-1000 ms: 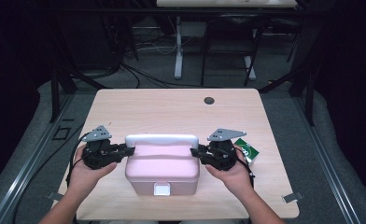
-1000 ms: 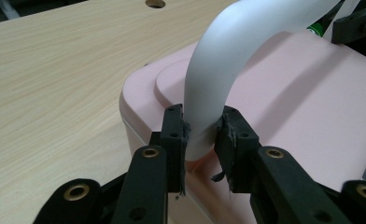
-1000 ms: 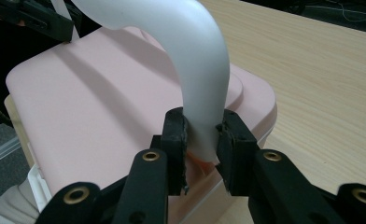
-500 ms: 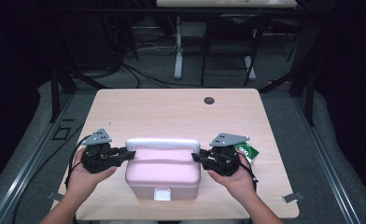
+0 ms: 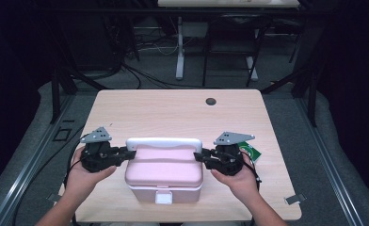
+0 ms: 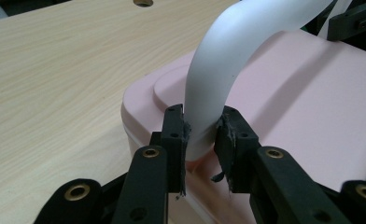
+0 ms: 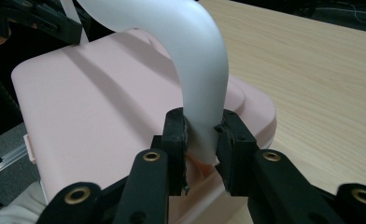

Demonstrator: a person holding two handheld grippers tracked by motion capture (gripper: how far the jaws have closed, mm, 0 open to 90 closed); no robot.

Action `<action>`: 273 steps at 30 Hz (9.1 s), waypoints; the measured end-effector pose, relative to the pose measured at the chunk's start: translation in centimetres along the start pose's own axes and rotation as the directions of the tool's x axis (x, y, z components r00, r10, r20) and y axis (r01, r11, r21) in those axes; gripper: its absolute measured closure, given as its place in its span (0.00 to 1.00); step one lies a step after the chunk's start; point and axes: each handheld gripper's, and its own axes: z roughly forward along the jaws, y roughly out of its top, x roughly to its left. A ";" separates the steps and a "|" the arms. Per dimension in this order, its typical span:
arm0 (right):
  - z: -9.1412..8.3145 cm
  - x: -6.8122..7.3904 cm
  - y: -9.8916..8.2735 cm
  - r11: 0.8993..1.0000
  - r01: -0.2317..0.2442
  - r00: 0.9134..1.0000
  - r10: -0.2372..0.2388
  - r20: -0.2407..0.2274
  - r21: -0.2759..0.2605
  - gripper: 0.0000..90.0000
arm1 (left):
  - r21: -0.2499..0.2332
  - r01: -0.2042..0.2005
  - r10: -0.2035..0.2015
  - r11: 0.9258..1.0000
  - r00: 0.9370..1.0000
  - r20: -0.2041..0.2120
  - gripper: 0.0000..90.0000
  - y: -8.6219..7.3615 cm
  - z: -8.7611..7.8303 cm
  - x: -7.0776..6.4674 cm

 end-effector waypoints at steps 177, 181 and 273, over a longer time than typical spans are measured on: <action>1.8 3.2 -6.0 0.998 0.017 0.997 -0.012 -0.072 0.065 0.99 | 0.023 0.043 -0.041 0.999 0.998 -0.057 0.62 6.0 4.2 3.9; 1.8 3.1 -5.9 0.998 0.015 0.997 -0.010 -0.079 0.068 0.99 | 0.035 0.017 -0.015 0.999 0.999 -0.049 0.61 6.1 4.0 3.7; -1.3 0.6 -5.8 0.998 -0.059 0.998 0.059 -0.008 0.009 0.63 | 0.604 -0.648 0.525 0.463 0.750 0.403 0.93 7.1 12.2 -7.7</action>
